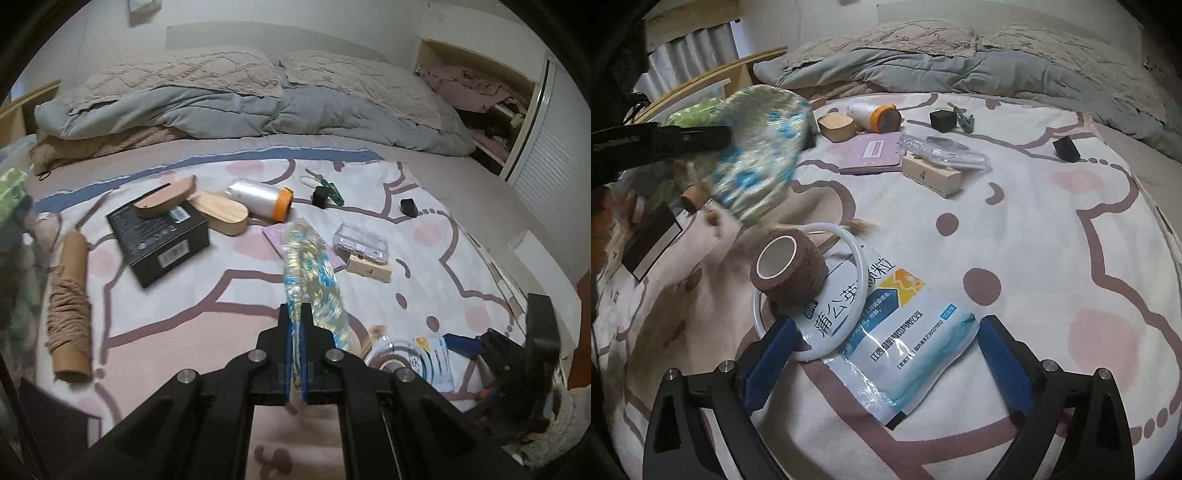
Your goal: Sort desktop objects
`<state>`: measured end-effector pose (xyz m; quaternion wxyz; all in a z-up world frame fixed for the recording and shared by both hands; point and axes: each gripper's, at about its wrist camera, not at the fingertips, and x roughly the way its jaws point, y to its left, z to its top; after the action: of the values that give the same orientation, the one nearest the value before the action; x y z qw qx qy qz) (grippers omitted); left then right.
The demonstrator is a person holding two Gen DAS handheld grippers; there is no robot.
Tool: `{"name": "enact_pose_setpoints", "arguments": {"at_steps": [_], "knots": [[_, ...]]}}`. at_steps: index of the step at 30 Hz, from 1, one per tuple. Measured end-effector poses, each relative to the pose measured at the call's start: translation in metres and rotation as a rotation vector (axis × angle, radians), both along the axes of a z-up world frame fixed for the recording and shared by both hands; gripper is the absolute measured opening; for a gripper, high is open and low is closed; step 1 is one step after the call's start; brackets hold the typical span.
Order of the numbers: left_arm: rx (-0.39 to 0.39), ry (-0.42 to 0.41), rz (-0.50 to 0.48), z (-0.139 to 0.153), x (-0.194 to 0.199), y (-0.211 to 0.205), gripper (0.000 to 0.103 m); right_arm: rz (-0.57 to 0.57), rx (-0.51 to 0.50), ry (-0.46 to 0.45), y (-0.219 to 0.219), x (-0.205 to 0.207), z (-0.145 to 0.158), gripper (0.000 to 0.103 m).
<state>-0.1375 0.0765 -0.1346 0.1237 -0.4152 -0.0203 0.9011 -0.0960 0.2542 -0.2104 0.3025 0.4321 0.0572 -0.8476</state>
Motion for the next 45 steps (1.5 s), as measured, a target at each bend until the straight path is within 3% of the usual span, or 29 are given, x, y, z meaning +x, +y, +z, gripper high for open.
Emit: {"name": "enact_pose_setpoints", "arguments": {"at_steps": [11,17,22,23,25,26,27,30,37,45], "knots": [[-0.006,-0.162,0.011,0.001,0.048,-0.025,0.004,0.000,0.006,0.002,-0.001,0.001,0.000,0.099],[0.018,-0.287,0.003,-0.016,0.070,-0.046,0.004,0.001,0.013,0.004,-0.001,0.001,0.000,0.100],[-0.094,-0.269,0.088,-0.026,0.074,-0.063,0.005,0.002,0.020,0.006,-0.002,0.001,0.000,0.100],[-0.116,-0.256,0.108,-0.027,0.073,-0.067,0.008,0.002,0.022,0.007,-0.002,0.001,0.000,0.100],[-0.155,-0.237,0.136,-0.029,0.072,-0.072,0.031,0.003,0.025,0.007,-0.003,0.001,0.000,0.100],[-0.174,-0.223,0.148,-0.029,0.073,-0.073,0.056,0.002,0.026,0.008,-0.004,0.001,0.000,0.100],[-0.191,-0.205,0.157,-0.028,0.074,-0.074,0.071,0.003,0.028,0.008,-0.004,0.001,-0.001,0.100],[-0.215,-0.169,0.154,-0.025,0.076,-0.075,0.074,0.003,0.032,0.008,-0.005,0.001,-0.001,0.101],[-0.101,-0.177,0.091,-0.034,0.078,-0.050,0.074,-0.060,0.100,0.018,-0.002,-0.001,0.005,0.101],[-0.162,-0.220,0.094,-0.060,0.077,-0.040,0.074,-0.192,0.243,0.037,0.029,-0.008,0.014,0.101]]}}
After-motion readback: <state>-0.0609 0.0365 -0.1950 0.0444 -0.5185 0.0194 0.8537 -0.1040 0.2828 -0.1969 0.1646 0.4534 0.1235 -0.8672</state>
